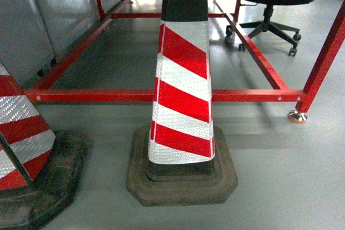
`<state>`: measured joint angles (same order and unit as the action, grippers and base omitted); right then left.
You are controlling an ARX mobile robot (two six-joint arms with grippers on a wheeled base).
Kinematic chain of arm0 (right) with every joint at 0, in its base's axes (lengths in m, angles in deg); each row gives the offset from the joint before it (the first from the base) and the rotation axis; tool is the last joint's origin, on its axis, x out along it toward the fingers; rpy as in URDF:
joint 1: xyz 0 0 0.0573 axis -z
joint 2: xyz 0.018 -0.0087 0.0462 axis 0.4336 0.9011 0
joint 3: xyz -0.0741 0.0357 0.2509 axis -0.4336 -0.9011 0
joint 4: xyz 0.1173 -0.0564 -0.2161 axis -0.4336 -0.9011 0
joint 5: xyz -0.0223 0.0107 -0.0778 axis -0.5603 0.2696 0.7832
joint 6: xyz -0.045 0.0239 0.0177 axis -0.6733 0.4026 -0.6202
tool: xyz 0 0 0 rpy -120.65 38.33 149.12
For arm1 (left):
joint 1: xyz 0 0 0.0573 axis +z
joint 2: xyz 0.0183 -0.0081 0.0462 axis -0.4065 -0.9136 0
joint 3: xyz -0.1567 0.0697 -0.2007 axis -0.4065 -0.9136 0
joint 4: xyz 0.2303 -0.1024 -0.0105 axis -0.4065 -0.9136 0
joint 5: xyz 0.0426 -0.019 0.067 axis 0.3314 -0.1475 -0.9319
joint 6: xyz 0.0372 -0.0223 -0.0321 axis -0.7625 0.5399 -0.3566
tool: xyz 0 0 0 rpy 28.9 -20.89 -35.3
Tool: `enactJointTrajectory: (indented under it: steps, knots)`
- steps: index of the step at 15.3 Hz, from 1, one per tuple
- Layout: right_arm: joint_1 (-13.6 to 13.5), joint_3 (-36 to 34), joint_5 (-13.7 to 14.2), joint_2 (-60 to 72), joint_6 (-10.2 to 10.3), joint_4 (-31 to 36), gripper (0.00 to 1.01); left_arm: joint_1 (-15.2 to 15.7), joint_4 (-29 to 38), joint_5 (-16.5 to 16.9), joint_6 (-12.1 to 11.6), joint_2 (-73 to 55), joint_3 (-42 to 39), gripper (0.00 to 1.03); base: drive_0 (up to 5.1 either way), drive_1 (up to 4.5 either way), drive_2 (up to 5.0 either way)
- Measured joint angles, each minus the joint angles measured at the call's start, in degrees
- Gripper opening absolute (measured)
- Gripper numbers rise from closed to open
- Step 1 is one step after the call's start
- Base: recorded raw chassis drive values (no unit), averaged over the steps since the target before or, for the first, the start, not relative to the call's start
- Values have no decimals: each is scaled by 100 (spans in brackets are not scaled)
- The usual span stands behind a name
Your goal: Sort blue parts and orange caps into right shelf containers
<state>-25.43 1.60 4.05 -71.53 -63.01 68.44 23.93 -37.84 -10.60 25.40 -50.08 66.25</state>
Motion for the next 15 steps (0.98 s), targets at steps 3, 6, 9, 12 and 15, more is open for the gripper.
enactJointTrajectory:
  steps: [3, 6, 9, 12, 15]
  knots:
    - [0, 0, 0, 0, 2, 9, 98, 0, 4, -9, 0, 2, 0, 98, 0, 0, 0]
    - [0, 0, -2, 0, 9, 11, 98, 0, 13, 2, -15, 0, 0, 98, 0, 0, 0]
    - [0, 0, 4, 0, 28, 15, 98, 0, 17, -4, -46, 0, 0, 98, 0, 0, 0]
    - [0, 0, 0, 0, 44, 11, 98, 0, 20, 4, -61, 0, 0, 98, 0, 0, 0]
    - [0, -2, -4, 0, 44, 11, 98, 0, 20, -2, -59, 0, 0, 98, 0, 0, 0]
